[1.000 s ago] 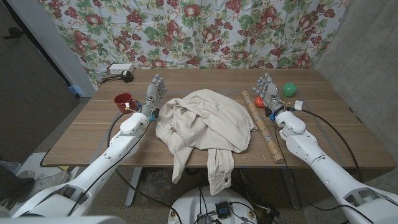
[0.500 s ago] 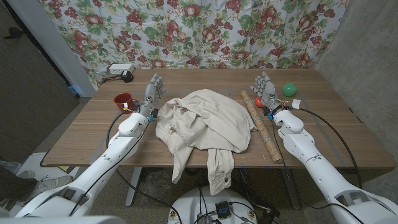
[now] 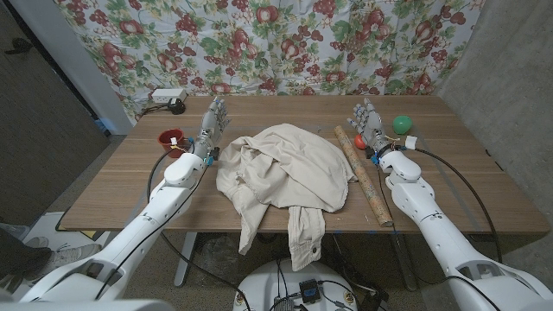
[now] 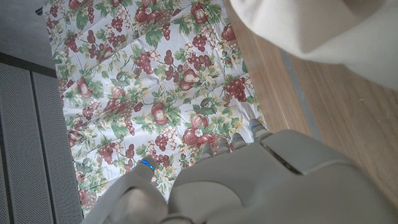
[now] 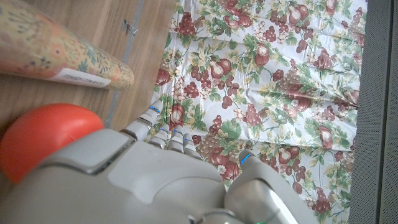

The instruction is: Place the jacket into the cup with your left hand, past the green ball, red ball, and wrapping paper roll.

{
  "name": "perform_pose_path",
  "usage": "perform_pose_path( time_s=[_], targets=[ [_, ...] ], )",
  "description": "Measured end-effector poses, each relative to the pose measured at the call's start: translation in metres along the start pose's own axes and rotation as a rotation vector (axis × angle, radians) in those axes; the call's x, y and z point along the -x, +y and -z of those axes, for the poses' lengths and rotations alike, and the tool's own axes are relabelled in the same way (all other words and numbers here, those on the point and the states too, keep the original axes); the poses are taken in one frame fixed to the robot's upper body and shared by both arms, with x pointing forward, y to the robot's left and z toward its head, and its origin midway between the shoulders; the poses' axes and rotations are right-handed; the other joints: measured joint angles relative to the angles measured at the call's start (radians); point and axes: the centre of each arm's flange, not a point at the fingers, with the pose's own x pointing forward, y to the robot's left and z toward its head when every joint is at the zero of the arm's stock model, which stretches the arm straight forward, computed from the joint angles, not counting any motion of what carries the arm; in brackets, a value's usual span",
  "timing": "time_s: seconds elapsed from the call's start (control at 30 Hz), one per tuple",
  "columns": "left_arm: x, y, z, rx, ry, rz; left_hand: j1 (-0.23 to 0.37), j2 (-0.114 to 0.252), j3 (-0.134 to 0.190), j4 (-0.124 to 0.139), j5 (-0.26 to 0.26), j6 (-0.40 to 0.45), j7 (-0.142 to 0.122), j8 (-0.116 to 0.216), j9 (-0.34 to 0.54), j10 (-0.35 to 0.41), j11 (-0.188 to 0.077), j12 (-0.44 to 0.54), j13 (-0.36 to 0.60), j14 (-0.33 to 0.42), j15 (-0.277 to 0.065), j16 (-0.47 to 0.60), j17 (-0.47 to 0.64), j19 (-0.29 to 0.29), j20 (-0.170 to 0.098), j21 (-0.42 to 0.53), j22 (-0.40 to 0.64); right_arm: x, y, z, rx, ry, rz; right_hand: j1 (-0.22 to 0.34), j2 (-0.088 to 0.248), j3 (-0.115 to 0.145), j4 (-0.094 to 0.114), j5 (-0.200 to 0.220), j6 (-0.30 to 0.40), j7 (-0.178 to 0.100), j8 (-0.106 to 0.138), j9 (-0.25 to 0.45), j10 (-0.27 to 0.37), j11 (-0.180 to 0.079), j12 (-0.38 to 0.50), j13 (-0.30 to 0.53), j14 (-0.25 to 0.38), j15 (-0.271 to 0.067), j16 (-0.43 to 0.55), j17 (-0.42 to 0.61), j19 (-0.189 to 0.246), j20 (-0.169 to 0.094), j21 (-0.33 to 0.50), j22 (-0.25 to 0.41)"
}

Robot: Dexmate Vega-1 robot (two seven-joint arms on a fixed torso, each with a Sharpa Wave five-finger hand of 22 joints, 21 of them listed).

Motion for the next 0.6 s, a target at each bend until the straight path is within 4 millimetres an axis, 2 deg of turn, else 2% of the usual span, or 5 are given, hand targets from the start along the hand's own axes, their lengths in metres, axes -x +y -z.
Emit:
perform_pose_path(
  time_s=[0.17,0.6],
  targets=[
    [-0.005,-0.003,-0.007,-0.022,-0.014,0.01,0.0,0.0,0.0,0.0,0.0,-0.005,-0.005,0.0,0.0,0.0,-0.011,0.0,0.0,0.0,0.0,0.0,0.0,0.0,0.01,0.007,0.0,-0.001,-0.001,0.0,0.004,0.0,-0.004,0.0,0.0,0.0,0.0,0.0,0.0,0.0,0.0,0.0,0.001,0.001,0.0,0.0,0.0,0.0,0.0,0.0,0.0,0.0,0.0,0.0],
    [-0.013,-0.012,-0.018,-0.069,-0.041,0.04,0.0,0.0,-0.004,-0.004,0.0,-0.002,-0.009,0.0,0.0,0.0,-0.011,0.009,0.0,0.0,0.0,0.0,0.0,0.0,0.01,0.007,0.0,-0.003,-0.006,-0.001,0.002,-0.006,0.003,0.0,0.0,0.0,0.0,0.0,0.005,-0.005,0.0,0.0,0.005,0.005,0.0,0.0,0.005,0.006,0.0,0.0,0.003,-0.003,0.0,0.0]
  ],
)
